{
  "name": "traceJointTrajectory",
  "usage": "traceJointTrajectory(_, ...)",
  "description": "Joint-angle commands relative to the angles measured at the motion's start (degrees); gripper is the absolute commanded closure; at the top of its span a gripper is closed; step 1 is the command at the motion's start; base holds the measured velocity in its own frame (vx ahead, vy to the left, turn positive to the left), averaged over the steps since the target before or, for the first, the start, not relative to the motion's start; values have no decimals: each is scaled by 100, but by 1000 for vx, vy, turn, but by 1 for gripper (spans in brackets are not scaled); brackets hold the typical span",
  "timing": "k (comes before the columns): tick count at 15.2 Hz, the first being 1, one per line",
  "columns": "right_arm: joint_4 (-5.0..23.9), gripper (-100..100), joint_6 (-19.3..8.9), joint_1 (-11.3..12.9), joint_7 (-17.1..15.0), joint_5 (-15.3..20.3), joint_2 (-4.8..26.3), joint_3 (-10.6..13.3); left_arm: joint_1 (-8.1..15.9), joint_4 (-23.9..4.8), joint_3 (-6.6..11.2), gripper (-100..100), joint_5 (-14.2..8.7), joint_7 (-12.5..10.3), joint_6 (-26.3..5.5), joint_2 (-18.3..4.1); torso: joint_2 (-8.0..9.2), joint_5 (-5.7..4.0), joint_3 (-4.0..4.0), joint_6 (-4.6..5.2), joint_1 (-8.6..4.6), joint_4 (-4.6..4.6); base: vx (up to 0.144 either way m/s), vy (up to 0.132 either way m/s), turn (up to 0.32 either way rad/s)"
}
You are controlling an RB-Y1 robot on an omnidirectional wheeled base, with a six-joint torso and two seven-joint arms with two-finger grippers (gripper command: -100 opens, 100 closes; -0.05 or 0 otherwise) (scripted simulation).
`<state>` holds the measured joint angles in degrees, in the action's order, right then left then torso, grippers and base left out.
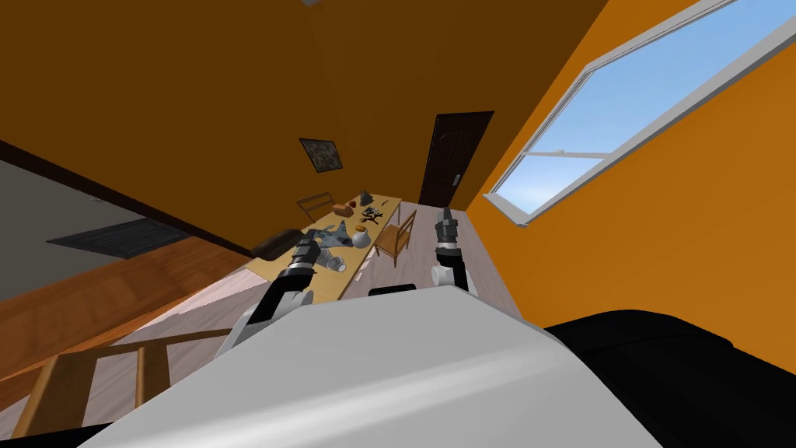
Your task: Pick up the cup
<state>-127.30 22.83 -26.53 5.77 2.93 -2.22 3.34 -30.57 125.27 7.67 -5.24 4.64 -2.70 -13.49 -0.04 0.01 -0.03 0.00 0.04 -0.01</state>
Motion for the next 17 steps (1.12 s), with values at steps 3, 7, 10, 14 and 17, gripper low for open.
traceJointTrajectory(3,0,0,0,0,0,0,0,0,-86,-16,103,-100,-141,-10,-481,-39,-1,0,0,0,0,0,13,6,-64)
traceJointTrajectory(7,0,0,0,0,0,0,0,0,-138,-54,183,-100,-249,-19,-914,-65,-1,1,-1,0,1,0,13,10,-75)
traceJointTrajectory(10,0,0,0,0,0,0,0,0,-190,-92,265,-100,-359,-28,-1271,-87,-2,1,-1,1,1,-1,14,10,-75)
traceJointTrajectory(14,0,0,0,0,0,0,0,0,-295,-168,430,-100,-584,-47,-1804,-120,-2,0,-1,-1,1,-1,18,9,-81)
traceJointTrajectory(17,0,0,0,0,0,0,0,0,-347,-206,513,-100,-697,-56,-2125,-131,-3,1,-2,-1,1,-1,19,12,-79)
